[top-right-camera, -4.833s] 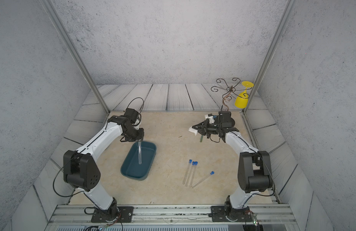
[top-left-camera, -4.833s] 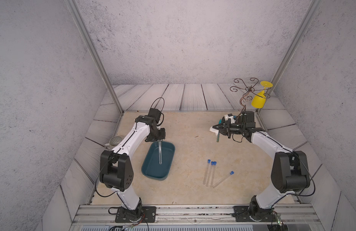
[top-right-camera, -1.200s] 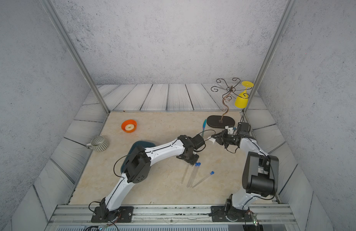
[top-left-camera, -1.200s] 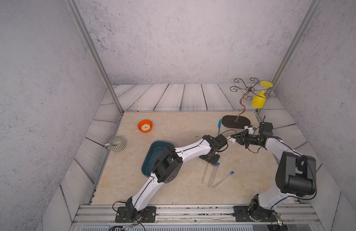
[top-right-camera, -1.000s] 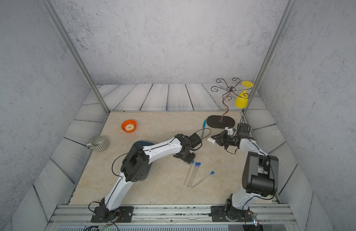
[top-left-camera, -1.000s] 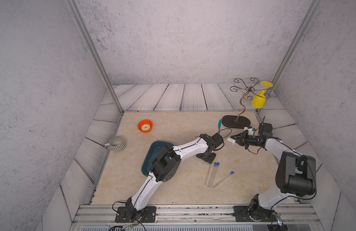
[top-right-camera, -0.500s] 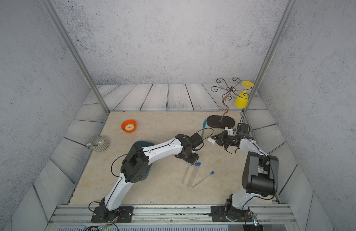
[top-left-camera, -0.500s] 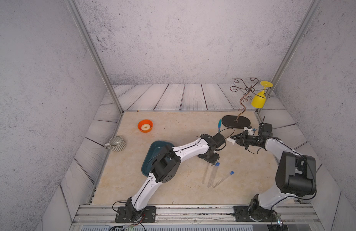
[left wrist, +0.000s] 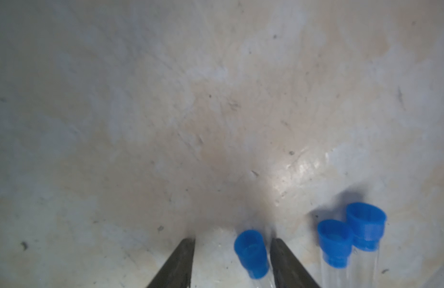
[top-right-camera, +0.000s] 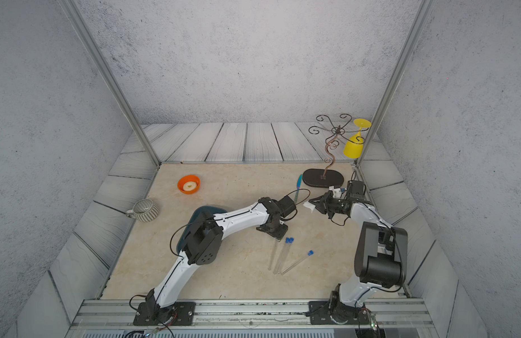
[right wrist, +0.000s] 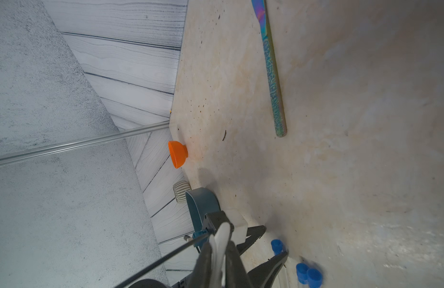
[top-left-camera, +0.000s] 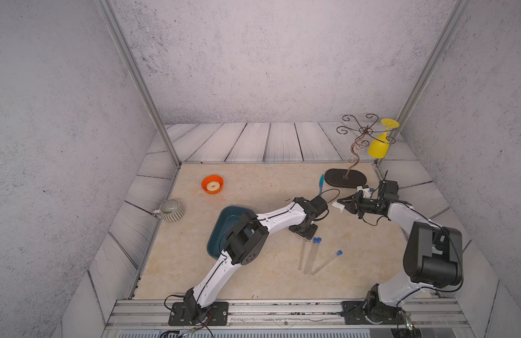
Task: Wipe the exteriors of test tubes
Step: Pick up the test tube at the center of the board.
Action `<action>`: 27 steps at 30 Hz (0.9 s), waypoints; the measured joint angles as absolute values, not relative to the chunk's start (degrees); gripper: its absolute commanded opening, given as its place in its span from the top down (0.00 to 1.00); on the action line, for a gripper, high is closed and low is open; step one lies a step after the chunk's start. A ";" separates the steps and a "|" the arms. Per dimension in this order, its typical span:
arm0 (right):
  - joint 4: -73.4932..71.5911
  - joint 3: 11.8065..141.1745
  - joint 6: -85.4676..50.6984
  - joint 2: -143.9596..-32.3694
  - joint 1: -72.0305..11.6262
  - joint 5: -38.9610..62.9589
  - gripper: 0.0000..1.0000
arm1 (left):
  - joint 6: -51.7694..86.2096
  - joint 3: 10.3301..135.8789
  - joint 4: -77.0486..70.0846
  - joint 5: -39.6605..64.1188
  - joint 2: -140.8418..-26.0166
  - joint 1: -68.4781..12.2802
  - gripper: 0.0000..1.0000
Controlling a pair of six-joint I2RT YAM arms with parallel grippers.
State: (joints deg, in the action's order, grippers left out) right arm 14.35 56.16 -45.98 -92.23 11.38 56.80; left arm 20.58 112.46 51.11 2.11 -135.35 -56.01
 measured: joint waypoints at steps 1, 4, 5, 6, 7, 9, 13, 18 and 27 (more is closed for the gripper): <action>14.35 56.16 -45.98 -92.23 11.38 56.80 0.86 | 20.58 112.55 51.16 1.98 -135.39 -56.01 0.48; 14.35 56.16 -45.98 -92.23 11.38 56.80 0.86 | 20.43 112.55 51.31 1.41 -135.44 -56.01 0.53; 14.37 56.16 -45.98 -92.23 11.38 56.80 0.86 | 20.36 112.55 51.37 1.28 -135.44 -56.01 0.54; 14.35 56.16 -45.98 -92.23 11.38 56.80 0.86 | 20.45 112.55 51.51 1.23 -135.44 -55.99 0.55; 14.35 56.16 -45.98 -92.23 11.38 56.80 0.86 | 20.47 112.53 51.62 1.19 -135.44 -55.96 0.56; 14.35 56.16 -45.95 -92.23 11.38 56.80 0.86 | 20.82 112.33 51.59 1.32 -135.41 -55.77 0.57; 14.35 56.16 -45.82 -92.23 11.38 56.80 0.86 | 22.02 112.01 51.59 2.72 -135.13 -55.22 0.60; 13.87 55.68 -45.80 -92.23 11.38 56.80 0.86 | 24.32 111.92 53.21 4.36 -134.98 -54.96 0.65; 13.28 53.82 -45.80 -92.20 11.38 56.58 0.86 | 27.24 109.45 54.65 6.31 -133.53 -55.44 0.68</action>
State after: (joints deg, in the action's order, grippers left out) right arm 13.28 53.82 -45.80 -92.20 11.38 56.58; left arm 27.24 109.45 54.65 6.31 -133.53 -55.44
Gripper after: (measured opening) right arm 0.140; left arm 0.325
